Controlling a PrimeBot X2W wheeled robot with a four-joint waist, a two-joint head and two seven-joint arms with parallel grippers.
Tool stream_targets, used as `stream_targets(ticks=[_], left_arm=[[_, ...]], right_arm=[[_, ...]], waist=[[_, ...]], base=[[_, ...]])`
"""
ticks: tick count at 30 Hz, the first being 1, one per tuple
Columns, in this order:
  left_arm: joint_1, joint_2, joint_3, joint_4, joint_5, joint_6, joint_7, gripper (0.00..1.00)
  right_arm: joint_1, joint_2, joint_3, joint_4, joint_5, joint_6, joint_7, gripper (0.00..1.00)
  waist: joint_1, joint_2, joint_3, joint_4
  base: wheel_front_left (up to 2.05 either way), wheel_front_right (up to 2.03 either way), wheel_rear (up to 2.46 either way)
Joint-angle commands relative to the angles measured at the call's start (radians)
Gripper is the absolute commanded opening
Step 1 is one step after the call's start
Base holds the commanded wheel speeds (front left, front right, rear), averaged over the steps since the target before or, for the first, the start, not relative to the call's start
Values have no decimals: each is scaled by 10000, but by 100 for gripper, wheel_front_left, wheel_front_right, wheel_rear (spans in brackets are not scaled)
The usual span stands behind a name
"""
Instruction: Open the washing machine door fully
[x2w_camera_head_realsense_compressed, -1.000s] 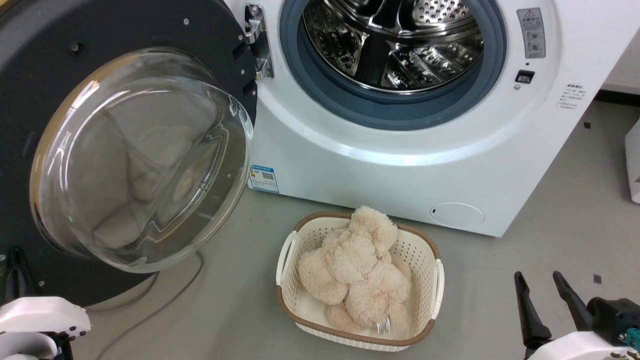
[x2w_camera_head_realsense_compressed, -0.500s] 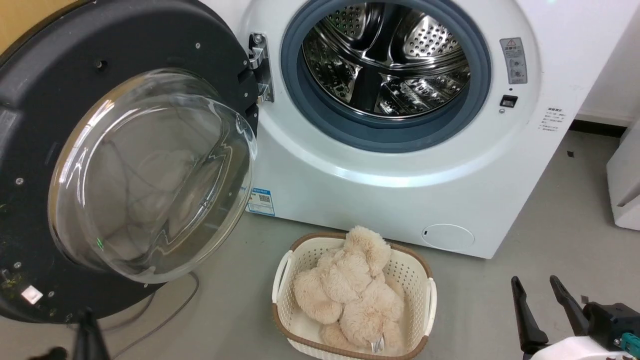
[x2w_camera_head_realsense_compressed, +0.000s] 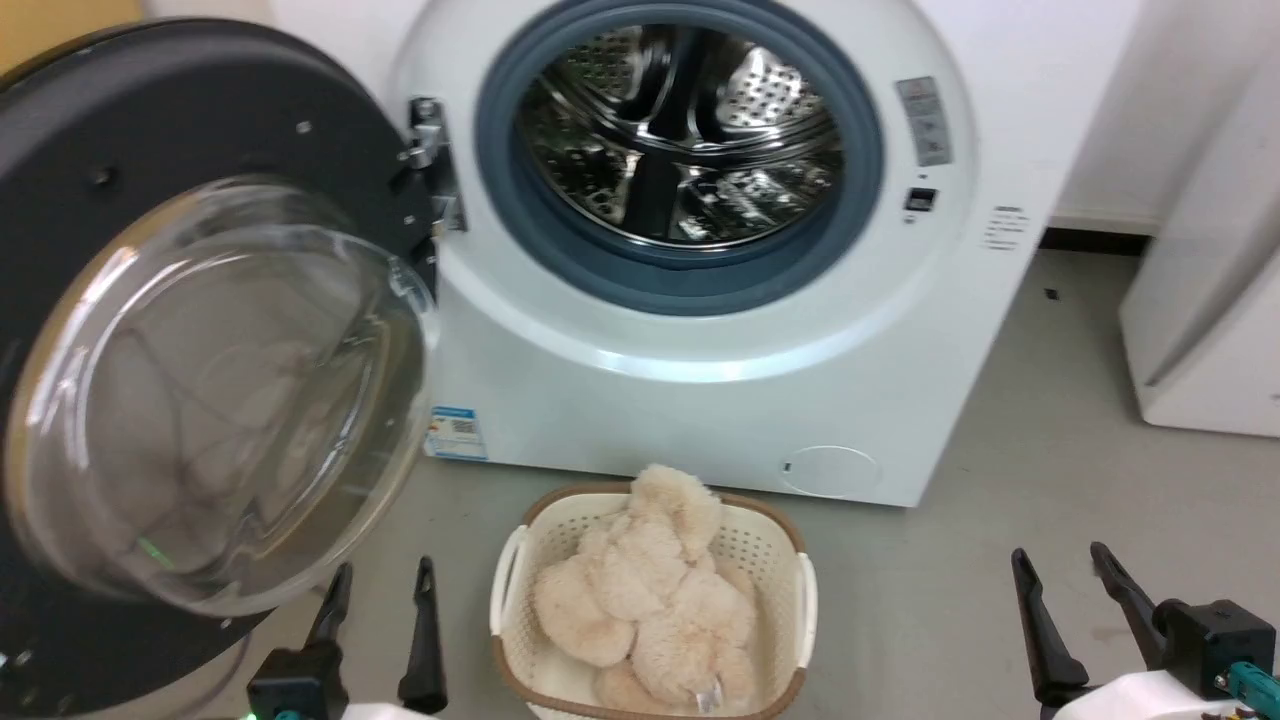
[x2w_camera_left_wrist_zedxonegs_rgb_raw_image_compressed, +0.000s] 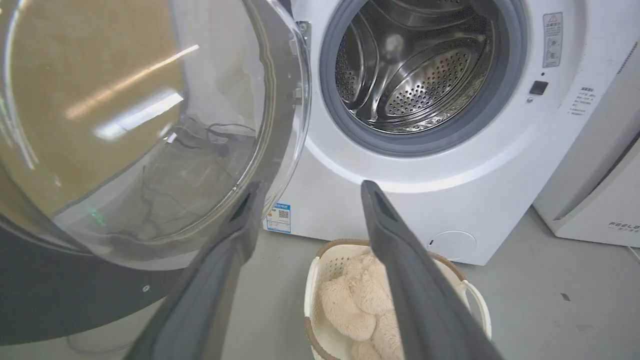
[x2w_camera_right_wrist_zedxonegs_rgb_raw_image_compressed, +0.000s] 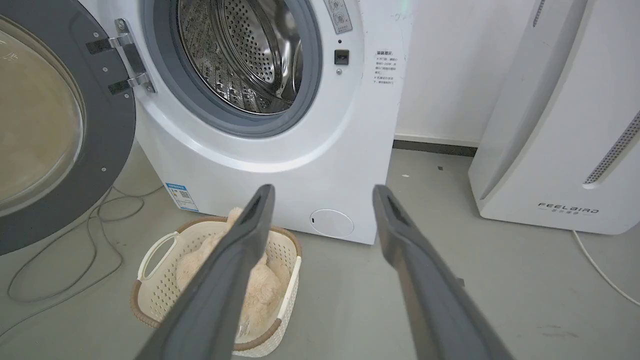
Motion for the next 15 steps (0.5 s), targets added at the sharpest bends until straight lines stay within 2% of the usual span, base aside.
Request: stream_targets(ticks=[1,10,15], left_arm=[[-280,-33,-120,47,112,-55,25,100],[-858,94,-439,415,327,-137,229,100],[-865,209,-433,502,416,-12,324,100]], right_arm=[[13,24,20,-109,-75,6,14,100],[47,24,276,-268,-154,6,99,100],[22,24,425,-255,-76,6,86,100]], waist=[[1,0,-26,-424],[1,0,-31,-1495],[1,0,21,-1687]], base=[[0,0,0],[0,0,0],[0,0,0]])
